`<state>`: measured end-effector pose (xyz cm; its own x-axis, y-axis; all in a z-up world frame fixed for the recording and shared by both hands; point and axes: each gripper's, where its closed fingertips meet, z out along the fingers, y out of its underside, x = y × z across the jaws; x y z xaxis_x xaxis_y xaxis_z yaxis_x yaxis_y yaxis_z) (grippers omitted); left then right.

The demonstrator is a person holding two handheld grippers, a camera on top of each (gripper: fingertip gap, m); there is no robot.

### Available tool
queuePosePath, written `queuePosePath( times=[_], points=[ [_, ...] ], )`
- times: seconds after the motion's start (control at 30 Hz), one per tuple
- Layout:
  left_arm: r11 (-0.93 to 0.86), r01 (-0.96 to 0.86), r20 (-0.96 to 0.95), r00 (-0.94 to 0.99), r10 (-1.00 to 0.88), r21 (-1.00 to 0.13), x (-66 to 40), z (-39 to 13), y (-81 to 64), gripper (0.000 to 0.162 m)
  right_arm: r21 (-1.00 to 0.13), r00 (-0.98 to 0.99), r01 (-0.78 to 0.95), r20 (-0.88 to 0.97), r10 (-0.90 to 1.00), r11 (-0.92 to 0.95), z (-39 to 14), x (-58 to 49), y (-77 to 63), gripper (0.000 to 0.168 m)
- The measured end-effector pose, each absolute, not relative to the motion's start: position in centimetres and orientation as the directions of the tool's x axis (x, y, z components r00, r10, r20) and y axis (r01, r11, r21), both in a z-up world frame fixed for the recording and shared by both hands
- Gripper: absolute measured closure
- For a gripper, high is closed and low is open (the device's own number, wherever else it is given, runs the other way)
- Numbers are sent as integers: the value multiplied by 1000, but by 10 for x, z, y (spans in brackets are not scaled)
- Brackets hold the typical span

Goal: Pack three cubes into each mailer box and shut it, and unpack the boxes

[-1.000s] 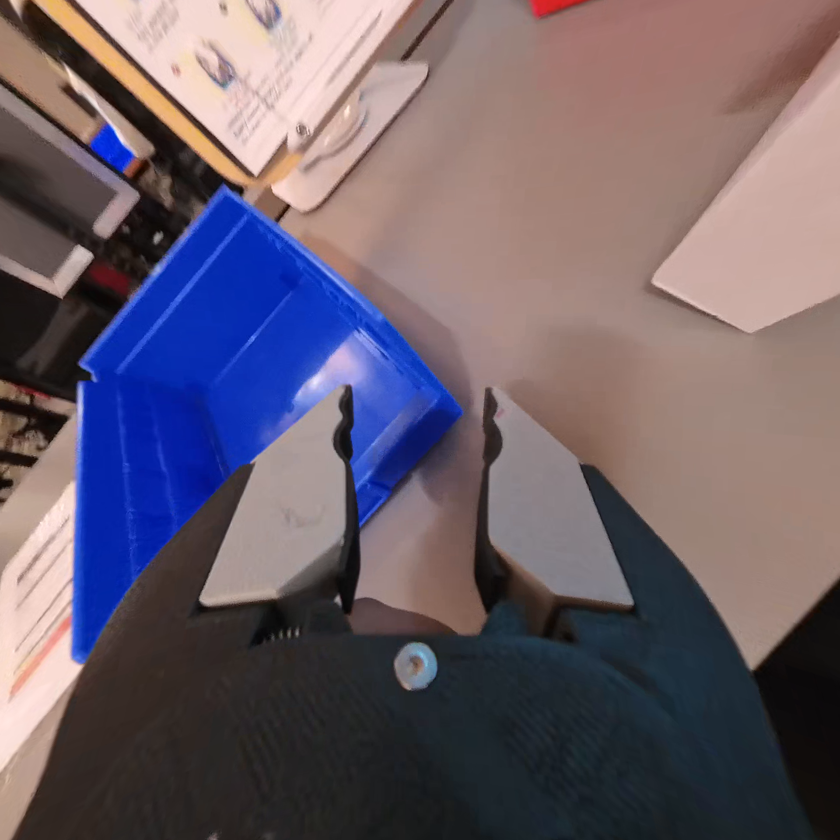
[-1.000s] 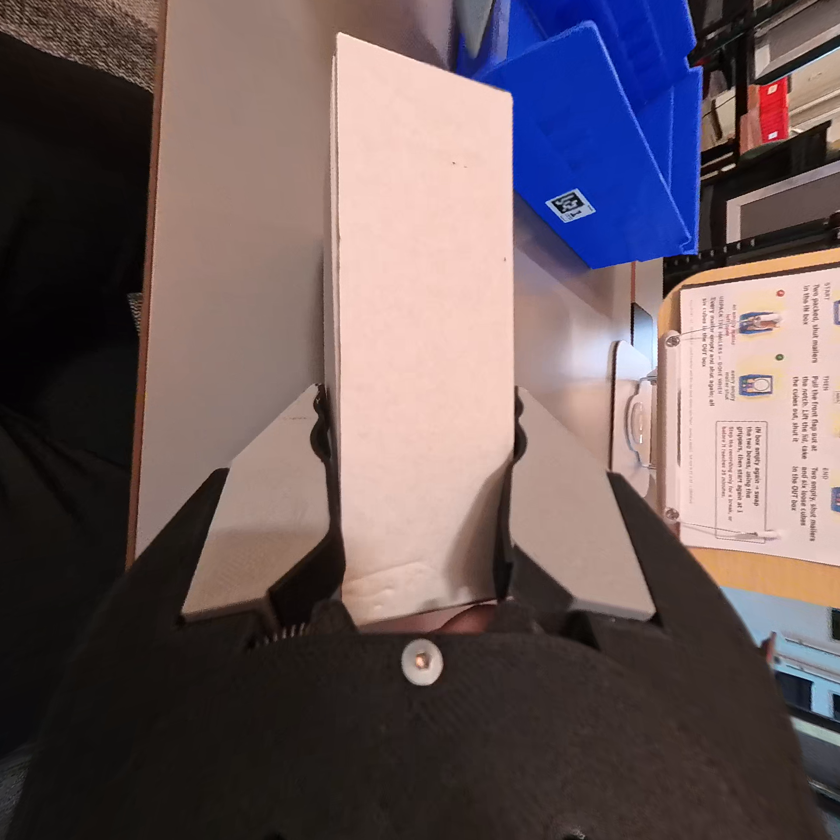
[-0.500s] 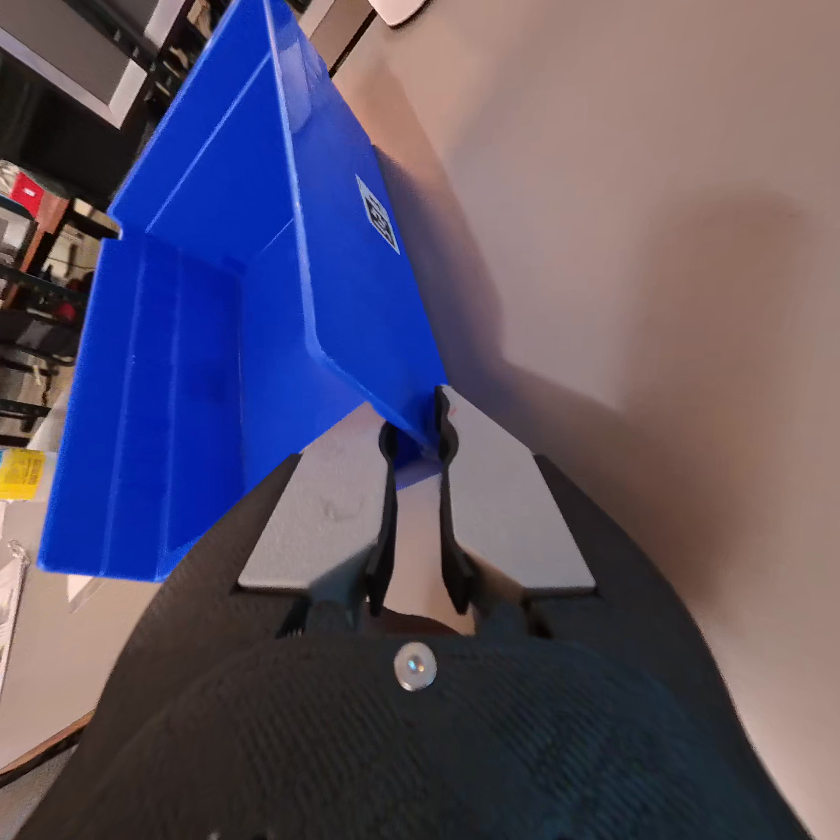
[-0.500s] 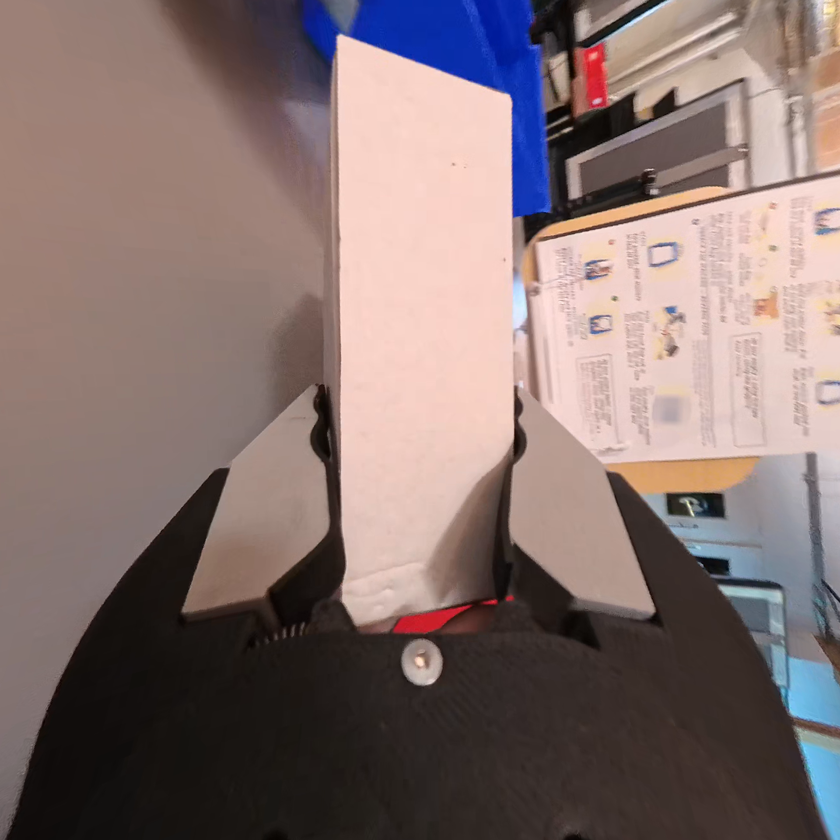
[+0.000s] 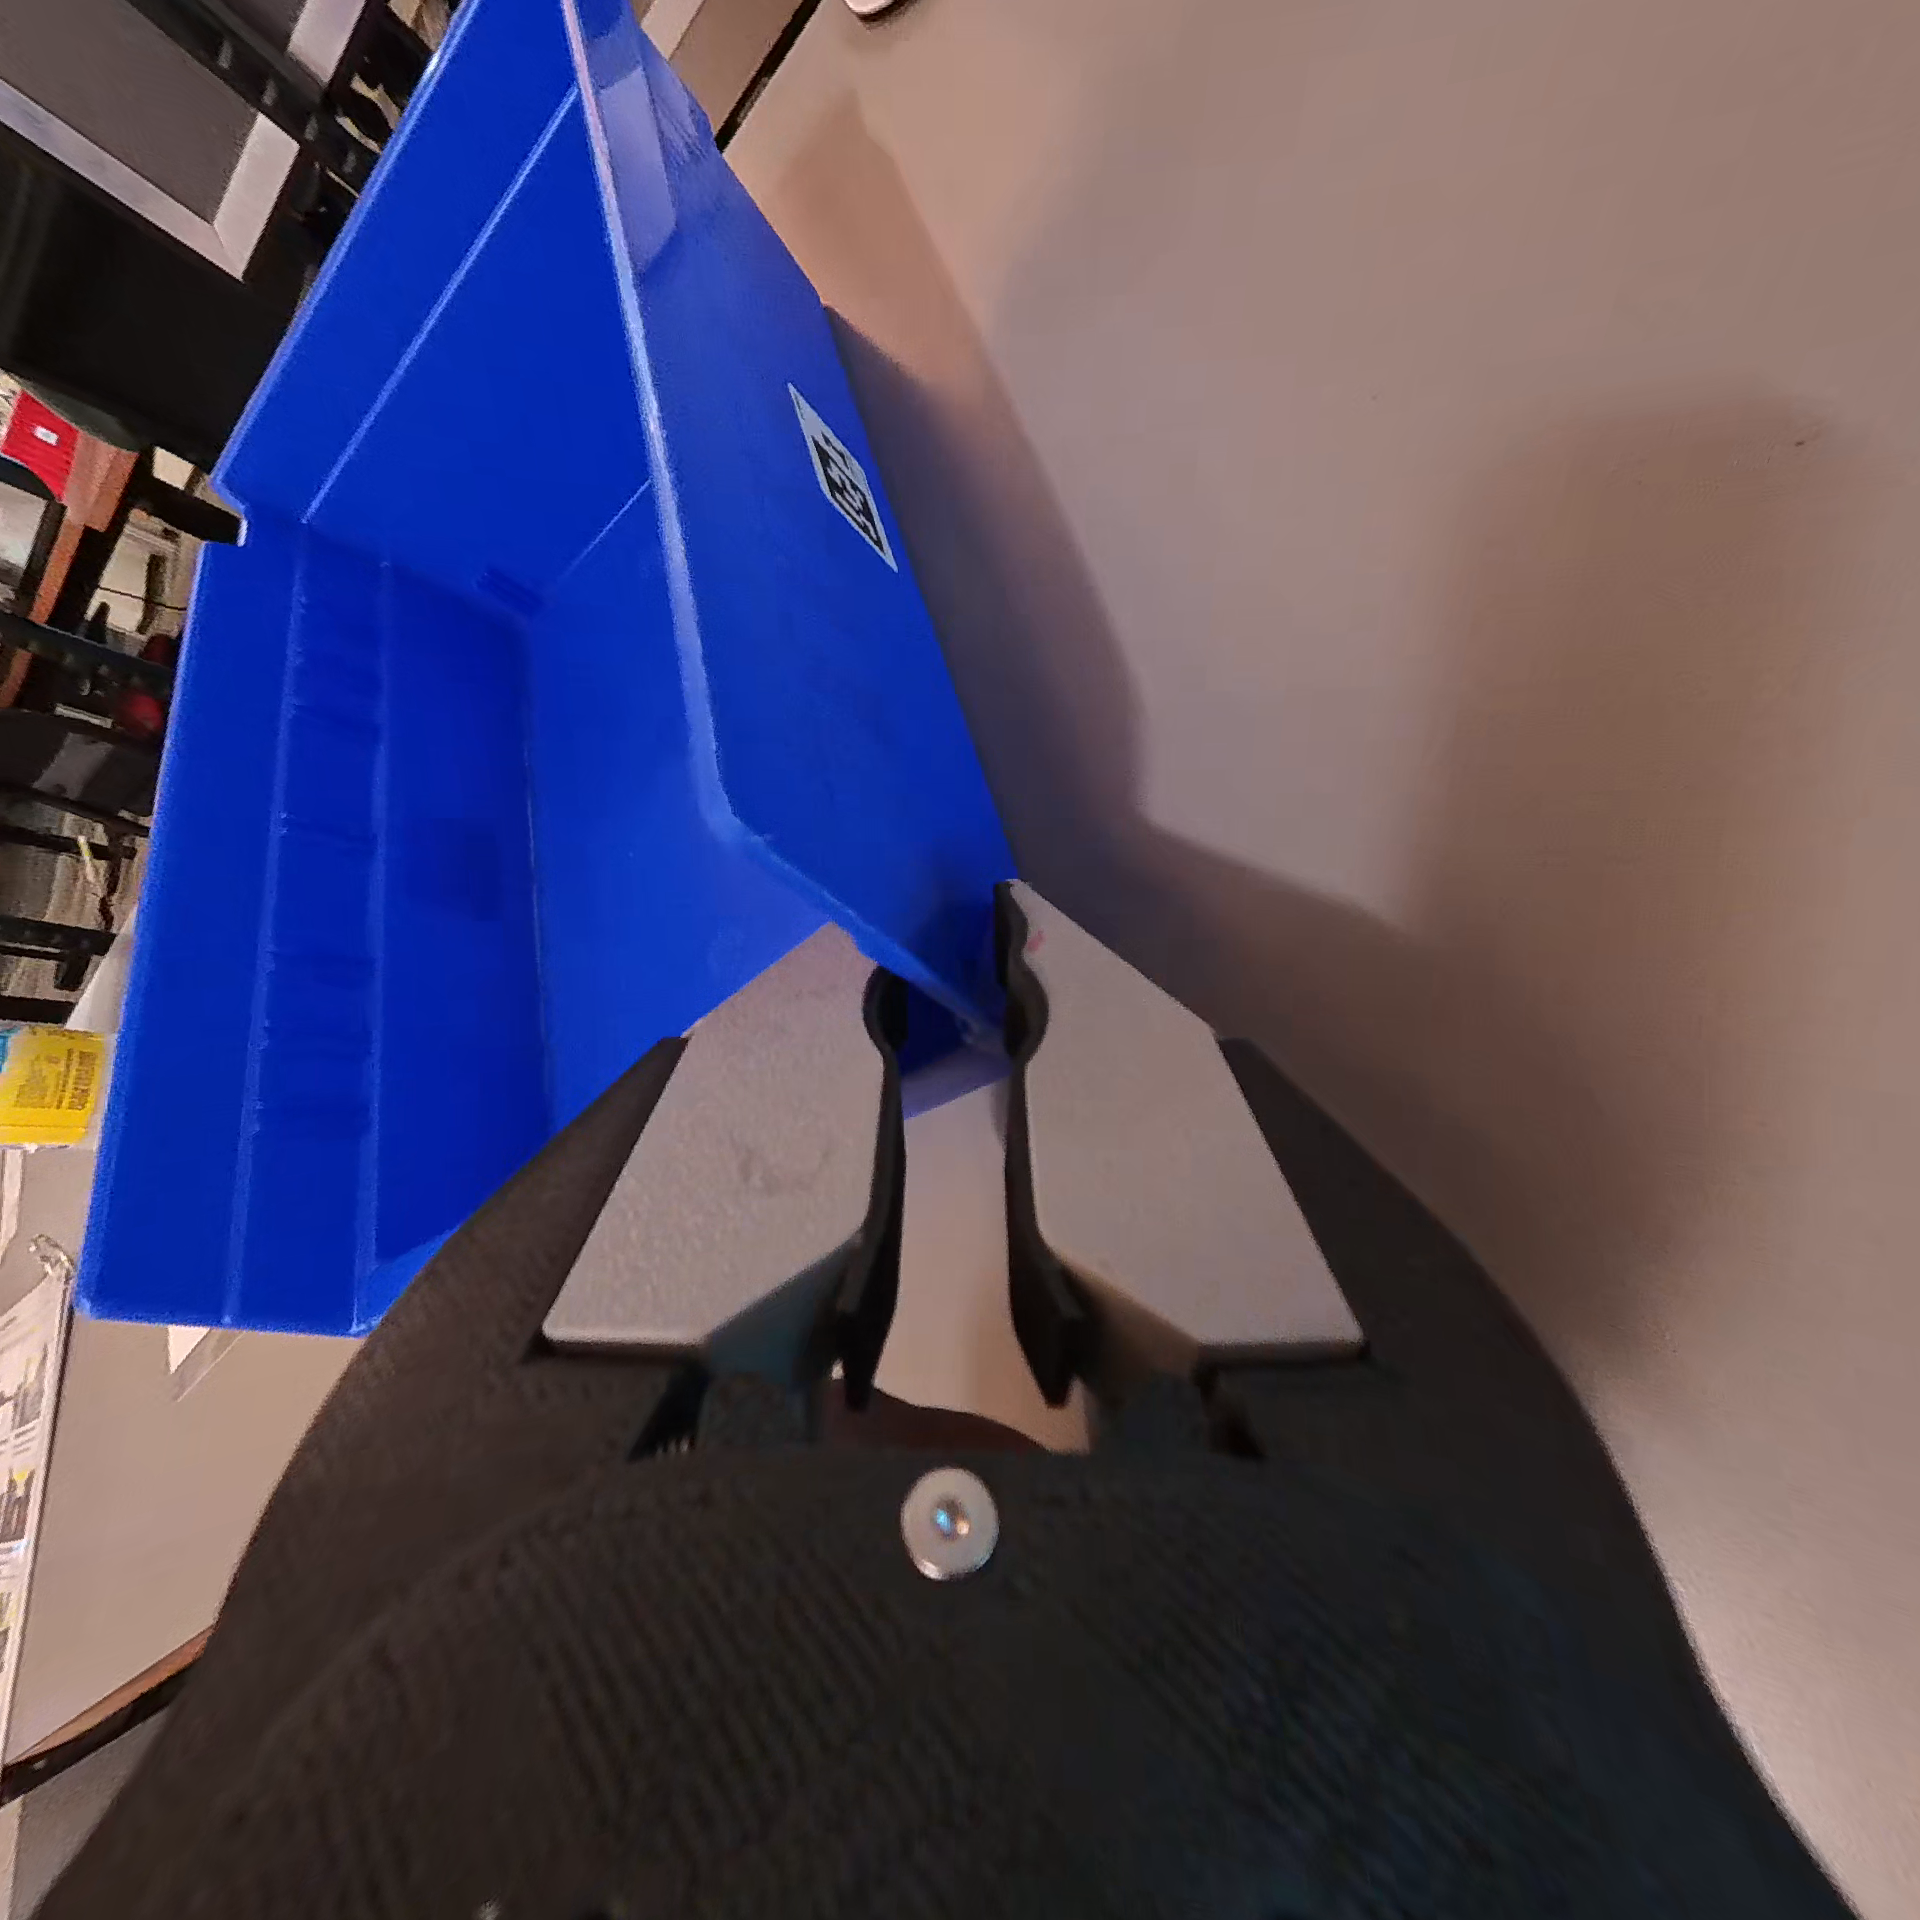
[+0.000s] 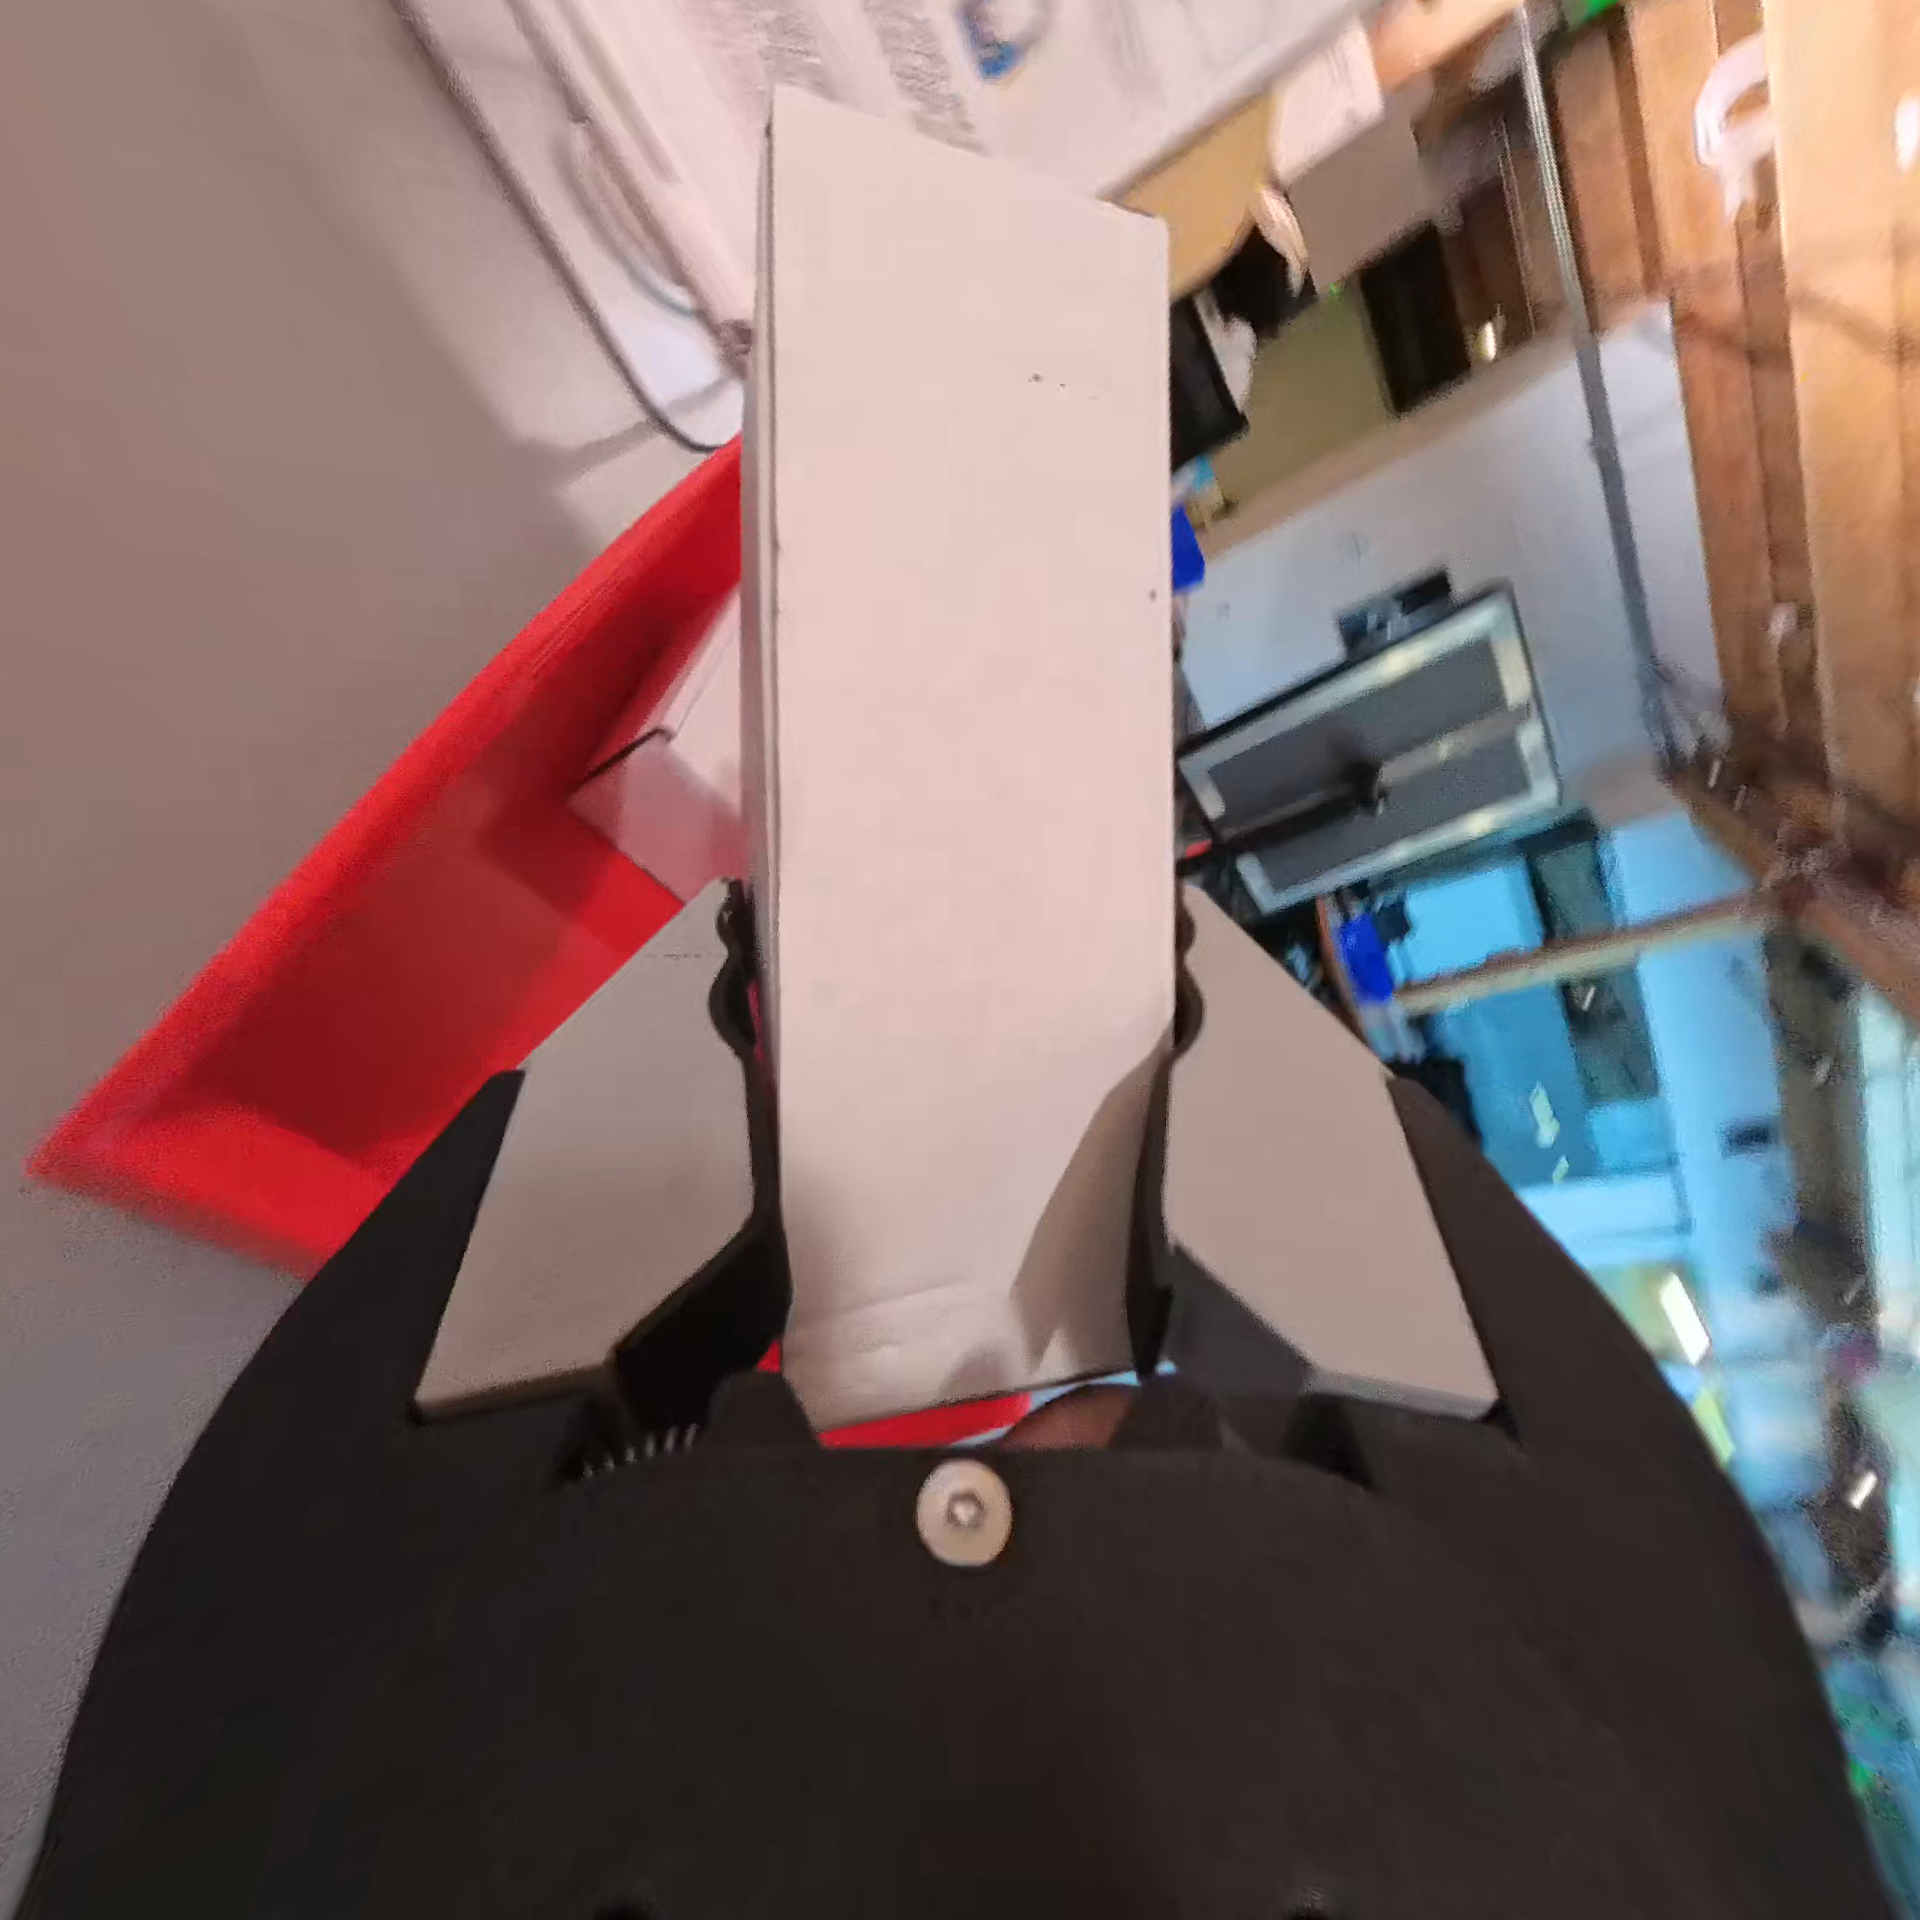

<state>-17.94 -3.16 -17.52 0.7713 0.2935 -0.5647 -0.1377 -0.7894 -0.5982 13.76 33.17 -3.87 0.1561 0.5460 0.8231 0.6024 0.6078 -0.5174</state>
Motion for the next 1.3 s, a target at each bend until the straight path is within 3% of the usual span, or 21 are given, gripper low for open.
queuePosePath(
  times=[0.1, 0.4, 0.57, 0.73, 0.83, 0.87, 1.03, 1.2, 1.3],
  points=[
    [-787, -137, -562, 772, 296, -602, -179, -175, -31, 150, -421, 54, 614, 866, 496, 667, -56, 150, 341, 91],
    [-783, -143, -566, 769, 298, -605, -179, -175, -30, 150, -369, -84, 620, 846, 526, 693, -94, 156, 348, 90],
    [-783, -148, -573, 764, 298, -605, -180, -175, -30, 150, -321, -120, 714, 820, 560, 623, -125, 161, 365, 93],
    [-780, -155, -580, 758, 299, -606, -180, -175, -30, 149, -419, -31, 651, 818, 574, 633, -93, 174, 361, 91],
    [-780, -154, -578, 759, 299, -606, -180, -176, -30, 149, -441, -18, 603, 826, 564, 665, -80, 178, 351, 122],
    [-781, -154, -579, 758, 299, -606, -180, -176, -30, 149, -440, -40, 592, 821, 570, 675, -81, 179, 346, 125],
    [-784, -152, -582, 756, 300, -602, -180, -176, -30, 147, -471, -38, 597, 791, 610, 649, -82, 176, 341, 105],
    [-785, -154, -584, 755, 298, -600, -179, -177, -29, 146, -625, -49, 458, 692, 720, 632, -70, 162, 313, 112],
    [-786, -156, -586, 754, 296, -598, -179, -177, -29, 145, -657, -45, 447, 661, 749, 607, -74, 150, 313, 110]
  ],
)
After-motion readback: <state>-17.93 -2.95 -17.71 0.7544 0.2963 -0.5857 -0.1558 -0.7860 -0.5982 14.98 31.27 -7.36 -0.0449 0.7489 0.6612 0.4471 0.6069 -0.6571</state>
